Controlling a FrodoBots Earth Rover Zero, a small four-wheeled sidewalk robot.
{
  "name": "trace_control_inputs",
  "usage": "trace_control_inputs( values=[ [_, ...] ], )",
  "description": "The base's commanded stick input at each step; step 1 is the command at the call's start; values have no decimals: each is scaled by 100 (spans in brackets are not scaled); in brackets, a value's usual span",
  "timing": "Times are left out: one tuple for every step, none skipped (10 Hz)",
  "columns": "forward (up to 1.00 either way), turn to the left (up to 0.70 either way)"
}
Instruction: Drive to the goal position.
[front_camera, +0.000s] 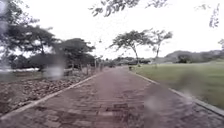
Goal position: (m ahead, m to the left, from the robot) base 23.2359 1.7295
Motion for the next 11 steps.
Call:
trace_control_inputs(
  values=[
    [70,0],
    [70,0],
    [70,0],
    [70,0],
    [70,0],
    [70,0],
    [70,0],
    [70,0],
    [70,0],
    [70,0],
    [70,0]
  ],
)
